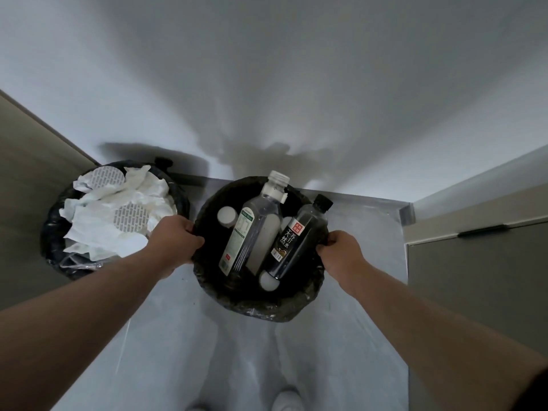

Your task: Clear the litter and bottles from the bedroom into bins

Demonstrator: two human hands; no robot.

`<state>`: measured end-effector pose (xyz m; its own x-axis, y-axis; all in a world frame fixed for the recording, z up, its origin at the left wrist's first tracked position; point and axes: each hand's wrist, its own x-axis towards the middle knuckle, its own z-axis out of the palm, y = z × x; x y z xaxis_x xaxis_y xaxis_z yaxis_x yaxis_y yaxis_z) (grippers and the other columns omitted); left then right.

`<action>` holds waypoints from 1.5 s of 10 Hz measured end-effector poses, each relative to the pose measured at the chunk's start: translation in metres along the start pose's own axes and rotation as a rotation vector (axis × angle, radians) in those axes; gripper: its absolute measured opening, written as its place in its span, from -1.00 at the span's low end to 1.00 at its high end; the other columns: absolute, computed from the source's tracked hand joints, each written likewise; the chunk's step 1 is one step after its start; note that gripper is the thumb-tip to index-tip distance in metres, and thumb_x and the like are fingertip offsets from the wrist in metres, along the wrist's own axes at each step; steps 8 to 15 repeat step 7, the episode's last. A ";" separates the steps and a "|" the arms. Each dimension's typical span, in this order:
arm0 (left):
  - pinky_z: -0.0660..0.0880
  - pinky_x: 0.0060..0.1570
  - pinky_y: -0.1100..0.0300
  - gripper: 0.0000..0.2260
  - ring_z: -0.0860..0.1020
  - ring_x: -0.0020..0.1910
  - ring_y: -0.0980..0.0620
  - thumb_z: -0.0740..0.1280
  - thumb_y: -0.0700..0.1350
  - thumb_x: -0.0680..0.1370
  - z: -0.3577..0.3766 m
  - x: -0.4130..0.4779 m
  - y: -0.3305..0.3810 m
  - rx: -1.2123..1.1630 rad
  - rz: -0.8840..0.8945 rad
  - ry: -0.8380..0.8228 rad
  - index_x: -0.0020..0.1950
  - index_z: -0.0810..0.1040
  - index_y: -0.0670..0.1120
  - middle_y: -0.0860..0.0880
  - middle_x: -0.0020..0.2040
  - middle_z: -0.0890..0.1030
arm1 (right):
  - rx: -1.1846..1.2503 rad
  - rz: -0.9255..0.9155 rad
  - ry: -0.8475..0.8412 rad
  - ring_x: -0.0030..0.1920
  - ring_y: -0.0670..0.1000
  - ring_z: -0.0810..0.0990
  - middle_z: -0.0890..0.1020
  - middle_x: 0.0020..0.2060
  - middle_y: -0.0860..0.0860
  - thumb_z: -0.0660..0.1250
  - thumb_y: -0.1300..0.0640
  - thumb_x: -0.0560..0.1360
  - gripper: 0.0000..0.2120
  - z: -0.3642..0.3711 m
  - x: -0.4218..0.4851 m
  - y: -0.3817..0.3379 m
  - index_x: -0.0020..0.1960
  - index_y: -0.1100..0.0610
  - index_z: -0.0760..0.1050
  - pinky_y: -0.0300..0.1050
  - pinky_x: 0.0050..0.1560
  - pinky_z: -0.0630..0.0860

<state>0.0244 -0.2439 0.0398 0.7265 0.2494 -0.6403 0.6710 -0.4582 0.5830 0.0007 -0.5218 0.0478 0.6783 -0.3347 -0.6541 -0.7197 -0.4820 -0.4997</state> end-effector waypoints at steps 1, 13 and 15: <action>0.61 -0.22 -0.25 -0.91 0.64 -0.20 -0.31 0.35 -0.34 0.39 0.003 0.008 -0.002 0.023 0.008 0.029 -0.15 0.55 -0.36 -0.38 -0.19 0.60 | -0.005 -0.009 0.018 -0.29 0.02 0.51 0.52 -0.32 0.05 0.23 0.34 0.49 -0.81 0.004 0.007 -0.002 -0.25 0.12 0.44 -0.21 -0.36 0.39; 0.55 -0.22 0.09 -0.87 0.51 -0.30 -0.09 0.30 -0.21 0.52 -0.006 0.004 0.006 -0.029 0.096 -0.014 -0.23 0.51 -0.15 -0.12 -0.30 0.53 | 0.106 -0.091 0.092 0.23 0.08 0.49 0.50 0.27 0.09 0.20 0.00 0.59 -0.56 -0.027 -0.006 -0.015 0.41 0.15 0.34 -0.12 0.17 0.39; 0.55 -0.22 0.09 -0.87 0.51 -0.30 -0.09 0.30 -0.21 0.52 -0.006 0.004 0.006 -0.029 0.096 -0.014 -0.23 0.51 -0.15 -0.12 -0.30 0.53 | 0.106 -0.091 0.092 0.23 0.08 0.49 0.50 0.27 0.09 0.20 0.00 0.59 -0.56 -0.027 -0.006 -0.015 0.41 0.15 0.34 -0.12 0.17 0.39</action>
